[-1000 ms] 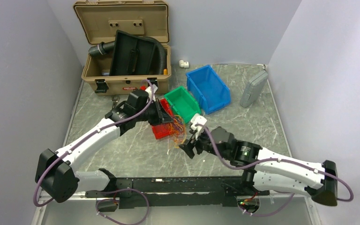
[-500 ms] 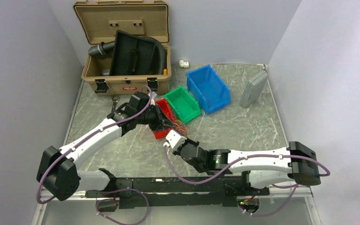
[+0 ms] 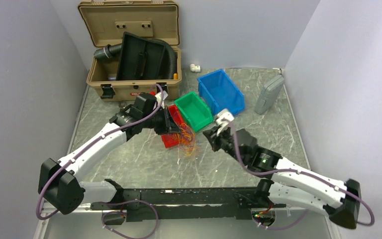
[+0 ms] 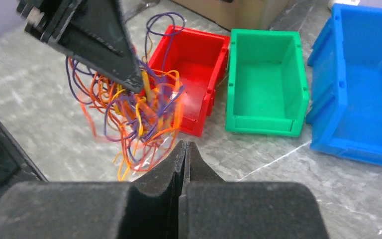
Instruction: Untangle the cables
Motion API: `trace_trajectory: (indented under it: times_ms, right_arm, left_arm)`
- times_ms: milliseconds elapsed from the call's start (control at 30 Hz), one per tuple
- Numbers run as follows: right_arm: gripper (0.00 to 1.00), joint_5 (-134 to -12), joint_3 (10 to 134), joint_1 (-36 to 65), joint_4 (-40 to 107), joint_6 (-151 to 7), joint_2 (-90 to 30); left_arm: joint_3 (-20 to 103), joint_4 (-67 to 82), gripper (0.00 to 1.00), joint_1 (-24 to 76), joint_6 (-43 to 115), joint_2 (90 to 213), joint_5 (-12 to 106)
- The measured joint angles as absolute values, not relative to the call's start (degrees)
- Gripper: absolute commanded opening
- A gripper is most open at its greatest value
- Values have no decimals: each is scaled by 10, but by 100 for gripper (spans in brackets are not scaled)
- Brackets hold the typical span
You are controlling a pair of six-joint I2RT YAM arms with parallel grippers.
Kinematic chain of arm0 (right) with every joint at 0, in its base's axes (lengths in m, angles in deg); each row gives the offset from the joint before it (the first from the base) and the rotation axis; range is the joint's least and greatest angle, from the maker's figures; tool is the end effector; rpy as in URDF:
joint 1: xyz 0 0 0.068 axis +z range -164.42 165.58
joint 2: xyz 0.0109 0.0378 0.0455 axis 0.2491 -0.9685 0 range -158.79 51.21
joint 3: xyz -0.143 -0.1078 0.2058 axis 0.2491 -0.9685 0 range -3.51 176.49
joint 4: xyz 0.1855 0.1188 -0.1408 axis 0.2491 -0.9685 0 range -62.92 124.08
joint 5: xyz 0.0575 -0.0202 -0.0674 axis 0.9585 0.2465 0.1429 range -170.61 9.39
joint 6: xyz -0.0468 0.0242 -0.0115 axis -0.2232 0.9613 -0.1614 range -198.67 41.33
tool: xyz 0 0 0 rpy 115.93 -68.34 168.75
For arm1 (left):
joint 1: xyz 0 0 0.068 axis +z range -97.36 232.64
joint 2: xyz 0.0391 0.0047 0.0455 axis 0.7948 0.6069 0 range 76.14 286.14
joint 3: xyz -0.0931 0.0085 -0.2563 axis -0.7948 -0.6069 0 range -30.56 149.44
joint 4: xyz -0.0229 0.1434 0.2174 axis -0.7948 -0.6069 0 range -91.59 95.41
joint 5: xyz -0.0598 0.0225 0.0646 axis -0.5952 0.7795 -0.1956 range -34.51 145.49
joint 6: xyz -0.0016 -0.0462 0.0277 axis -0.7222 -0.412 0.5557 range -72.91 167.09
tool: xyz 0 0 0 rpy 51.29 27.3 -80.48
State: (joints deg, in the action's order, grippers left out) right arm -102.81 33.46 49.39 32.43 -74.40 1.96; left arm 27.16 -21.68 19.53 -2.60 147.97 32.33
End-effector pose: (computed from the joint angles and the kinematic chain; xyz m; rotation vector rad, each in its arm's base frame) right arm 0.1018 0.1768 0.2943 -0.6549 1.7018 0.4963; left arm 0.2187 -0.1592 0.2925 -0.1317 2.5249 -1.1418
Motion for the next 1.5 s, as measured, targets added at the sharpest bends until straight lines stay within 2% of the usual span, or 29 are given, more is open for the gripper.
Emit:
trace_trajectory:
  times_ms: [100, 200, 233, 267, 300, 333, 400, 533, 800, 900, 933, 1000, 1033, 1100, 1167, 1267, 1400, 1500]
  right_arm:
    - [0, -900, 335, 393, 302, -680, 56]
    - [0, -797, 337, 340, 283, -641, 46]
    - [12, -775, 338, 334, 277, -634, 39]
    - [31, -749, 338, 331, 271, -629, 27]
    - [54, -727, 338, 330, 264, -622, 17]
    - [69, -711, 337, 330, 262, -616, 12]
    - [76, -676, 335, 330, 262, -608, 9]
    - [77, -630, 336, 330, 278, -601, 2]
    - [69, -606, 338, 330, 318, -585, -51]
    - [58, -612, 342, 330, 331, -577, -67]
    - [47, -617, 343, 330, 336, -574, -71]
    - [8, -626, 343, 330, 346, -568, -74]
    - [0, -629, 343, 330, 349, -567, -74]
    - [0, -644, 343, 330, 354, -558, -69]
    - [0, -672, 343, 331, 348, -549, -58]
    - [0, -717, 343, 331, 326, -543, -27]
    - [0, -749, 343, 327, 296, -534, 11]
    - [0, -757, 342, 325, 281, -527, 26]
  left_arm:
    - [284, -222, 3, 199, 40, 1475, 337]
    - [271, -215, 5, 203, 70, 1458, 341]
    - [263, -211, 5, 205, 72, 1451, 341]
    - [254, -205, 6, 206, 73, 1443, 339]
    - [247, -201, 7, 208, 72, 1438, 336]
    - [242, -196, 9, 209, 72, 1436, 330]
    - [235, -183, 13, 211, 72, 1436, 315]
    - [218, -147, 23, 212, 68, 1434, 291]
    - [203, -96, 26, 212, 51, 1430, 244]
    - [192, -60, 26, 212, 35, 1430, 208]
    - [190, -52, 26, 212, 30, 1430, 199]
    - [187, -34, 27, 212, 24, 1431, 177]
    - [186, -29, 31, 212, 22, 1431, 170]
    - [185, -12, 41, 213, 18, 1431, 157]
    - [185, -4, 45, 215, 19, 1431, 149]
    - [186, -11, 46, 221, 32, 1429, 150]
    - [186, -29, 39, 245, 48, 1413, 157]
    - [186, -24, 45, 263, 55, 1402, 157]
